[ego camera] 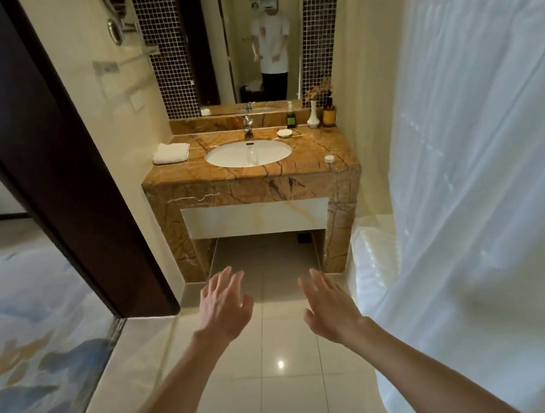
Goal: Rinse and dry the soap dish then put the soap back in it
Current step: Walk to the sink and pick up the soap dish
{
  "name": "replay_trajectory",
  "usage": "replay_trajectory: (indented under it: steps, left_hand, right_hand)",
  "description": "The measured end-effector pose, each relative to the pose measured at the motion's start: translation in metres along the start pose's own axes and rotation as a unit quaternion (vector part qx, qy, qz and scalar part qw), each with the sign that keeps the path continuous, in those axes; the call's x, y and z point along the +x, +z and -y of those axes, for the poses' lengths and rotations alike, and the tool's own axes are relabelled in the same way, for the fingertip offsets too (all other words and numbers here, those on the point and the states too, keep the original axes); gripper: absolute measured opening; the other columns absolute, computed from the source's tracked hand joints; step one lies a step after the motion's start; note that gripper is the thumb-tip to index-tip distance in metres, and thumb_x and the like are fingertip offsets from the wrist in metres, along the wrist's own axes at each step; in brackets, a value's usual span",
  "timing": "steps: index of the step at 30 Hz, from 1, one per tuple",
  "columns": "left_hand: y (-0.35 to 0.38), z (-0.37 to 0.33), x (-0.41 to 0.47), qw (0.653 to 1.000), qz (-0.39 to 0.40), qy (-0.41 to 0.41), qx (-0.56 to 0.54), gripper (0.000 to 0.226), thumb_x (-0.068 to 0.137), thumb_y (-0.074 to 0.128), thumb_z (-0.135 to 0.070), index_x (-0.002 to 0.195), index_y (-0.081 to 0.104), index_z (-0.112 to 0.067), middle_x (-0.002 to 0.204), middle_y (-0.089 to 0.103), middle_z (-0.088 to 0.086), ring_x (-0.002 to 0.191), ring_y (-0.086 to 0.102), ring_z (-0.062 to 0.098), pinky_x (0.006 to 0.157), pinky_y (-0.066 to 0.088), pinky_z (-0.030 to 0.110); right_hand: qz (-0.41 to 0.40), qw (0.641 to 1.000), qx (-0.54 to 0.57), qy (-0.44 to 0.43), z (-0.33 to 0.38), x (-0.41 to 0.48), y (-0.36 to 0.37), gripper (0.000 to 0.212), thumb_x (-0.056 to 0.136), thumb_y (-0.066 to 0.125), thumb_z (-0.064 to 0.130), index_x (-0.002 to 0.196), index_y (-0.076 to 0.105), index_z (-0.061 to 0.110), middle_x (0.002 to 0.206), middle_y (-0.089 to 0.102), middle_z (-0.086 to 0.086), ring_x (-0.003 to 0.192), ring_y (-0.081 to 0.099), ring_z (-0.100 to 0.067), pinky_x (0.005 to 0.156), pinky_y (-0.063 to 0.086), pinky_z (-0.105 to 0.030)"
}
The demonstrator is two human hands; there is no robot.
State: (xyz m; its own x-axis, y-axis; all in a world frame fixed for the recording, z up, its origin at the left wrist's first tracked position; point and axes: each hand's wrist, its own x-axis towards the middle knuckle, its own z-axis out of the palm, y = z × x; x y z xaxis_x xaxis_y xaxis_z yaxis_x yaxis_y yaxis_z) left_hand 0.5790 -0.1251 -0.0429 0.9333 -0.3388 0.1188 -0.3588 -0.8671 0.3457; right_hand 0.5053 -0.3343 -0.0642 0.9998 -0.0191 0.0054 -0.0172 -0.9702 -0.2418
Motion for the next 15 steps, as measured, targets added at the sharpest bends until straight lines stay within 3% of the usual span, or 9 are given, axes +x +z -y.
replay_trajectory:
  steps: [6,15]
  left_hand:
    - [0.000,0.000,0.079,1.000,-0.010,0.009,0.009,0.051,0.091,0.044,-0.036,0.139,0.036,-0.020,0.150,0.036,0.005,0.137,0.031,0.024,0.110,0.027,0.045]
    - [0.003,0.022,0.174,1.000,0.000,-0.003,0.000,0.052,0.092,0.042,-0.038,0.141,0.034,-0.021,0.151,0.034,0.005,0.139,0.029,0.024,0.112,0.025,0.044]
  right_hand:
    - [-0.046,0.998,0.032,0.005,-0.019,0.086,-0.011,0.061,0.094,0.050,0.021,0.149,0.024,0.016,0.161,0.018,-0.016,0.149,0.018,-0.031,0.118,0.023,-0.040]
    - [-0.040,0.996,0.065,0.040,-0.034,0.188,-0.006,0.066,0.094,0.051,0.026,0.152,0.021,0.017,0.162,0.018,-0.016,0.150,0.016,-0.029,0.119,0.018,-0.038]
